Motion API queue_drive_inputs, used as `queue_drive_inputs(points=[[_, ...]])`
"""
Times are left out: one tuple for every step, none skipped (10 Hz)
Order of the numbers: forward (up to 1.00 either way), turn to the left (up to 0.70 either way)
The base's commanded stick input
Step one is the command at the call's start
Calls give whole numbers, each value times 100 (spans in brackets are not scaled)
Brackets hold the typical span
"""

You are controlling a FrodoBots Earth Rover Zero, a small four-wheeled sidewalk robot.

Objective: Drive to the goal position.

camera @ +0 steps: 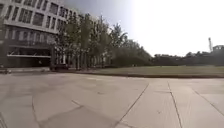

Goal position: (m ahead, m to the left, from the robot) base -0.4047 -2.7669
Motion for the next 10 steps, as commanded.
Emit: queue_drive_inputs(points=[[70,-35],[70,-35],[70,-35],[70,-13],[70,0],[70,0],[70,0],[70,0],[70,0],[70,0]])
